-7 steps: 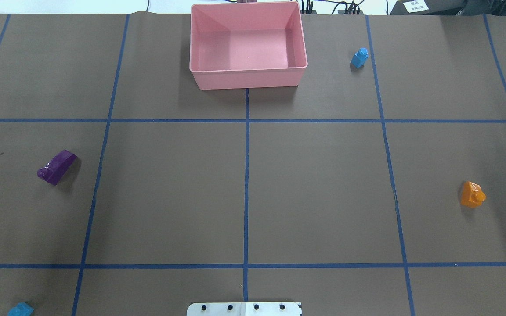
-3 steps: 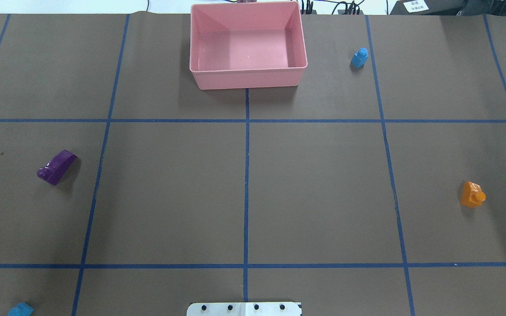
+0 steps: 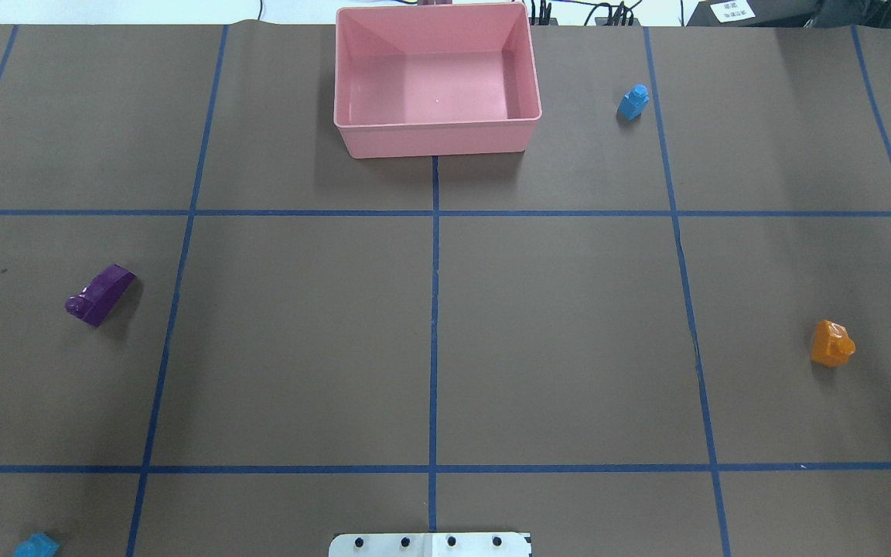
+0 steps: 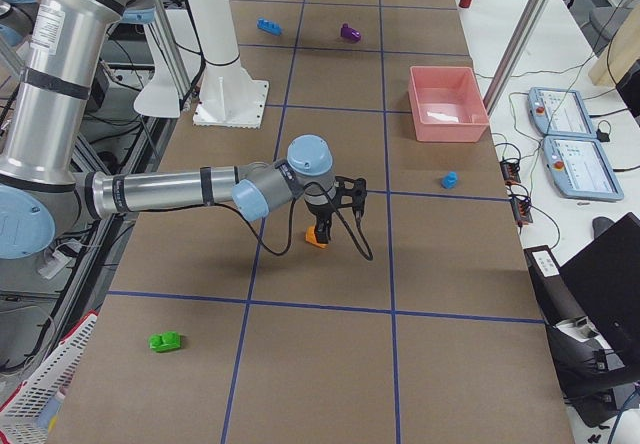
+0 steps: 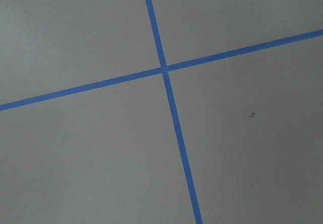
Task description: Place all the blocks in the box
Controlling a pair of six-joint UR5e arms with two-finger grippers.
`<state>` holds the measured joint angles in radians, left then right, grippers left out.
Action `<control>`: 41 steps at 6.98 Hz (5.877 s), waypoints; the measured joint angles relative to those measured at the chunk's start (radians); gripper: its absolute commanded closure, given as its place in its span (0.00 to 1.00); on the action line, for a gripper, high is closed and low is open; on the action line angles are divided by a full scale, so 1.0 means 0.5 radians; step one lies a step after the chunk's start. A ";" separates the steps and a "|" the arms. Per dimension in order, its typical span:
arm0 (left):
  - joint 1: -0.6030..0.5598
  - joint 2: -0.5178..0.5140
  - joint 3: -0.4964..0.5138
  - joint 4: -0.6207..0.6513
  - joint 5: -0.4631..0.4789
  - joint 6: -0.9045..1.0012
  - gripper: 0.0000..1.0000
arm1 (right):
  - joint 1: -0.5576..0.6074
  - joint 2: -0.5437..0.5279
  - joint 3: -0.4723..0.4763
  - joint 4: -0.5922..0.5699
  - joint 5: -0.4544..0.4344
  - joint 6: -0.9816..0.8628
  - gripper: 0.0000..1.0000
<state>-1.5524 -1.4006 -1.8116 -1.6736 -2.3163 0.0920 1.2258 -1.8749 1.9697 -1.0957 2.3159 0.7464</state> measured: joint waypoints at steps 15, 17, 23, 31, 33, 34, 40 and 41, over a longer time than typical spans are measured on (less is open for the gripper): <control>0.003 -0.003 0.000 -0.003 -0.003 0.000 0.00 | -0.817 0.056 -0.121 0.659 -0.707 1.127 1.00; 0.004 -0.004 -0.002 -0.003 -0.003 0.000 0.00 | -0.702 0.401 -0.113 0.485 -0.638 1.101 1.00; 0.009 -0.011 0.000 -0.003 -0.091 0.000 0.00 | -0.642 2.184 -1.144 -0.472 -0.666 0.914 1.00; 0.011 -0.013 -0.003 -0.066 -0.162 -0.003 0.00 | -0.672 2.905 -2.494 0.062 -0.783 0.747 0.00; 0.053 -0.028 0.007 -0.257 -0.171 -0.039 0.00 | -0.668 2.909 -2.448 0.032 -0.777 0.747 0.00; 0.095 -0.038 0.020 -0.379 -0.185 -0.145 0.00 | -0.660 2.908 -2.355 -0.080 -0.759 0.736 0.00; 0.880 -0.252 0.071 -0.946 0.001 -1.058 0.00 | -0.561 2.215 -0.797 -1.213 -0.536 0.405 0.00; 1.048 -0.265 0.075 -0.964 0.185 -1.101 0.00 | -0.554 1.929 -0.451 -1.292 -0.532 0.323 0.00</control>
<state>-1.0283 -1.5330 -1.7740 -2.1558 -2.2236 -0.4587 0.9489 -0.9107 1.7445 -1.7415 2.0500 0.9080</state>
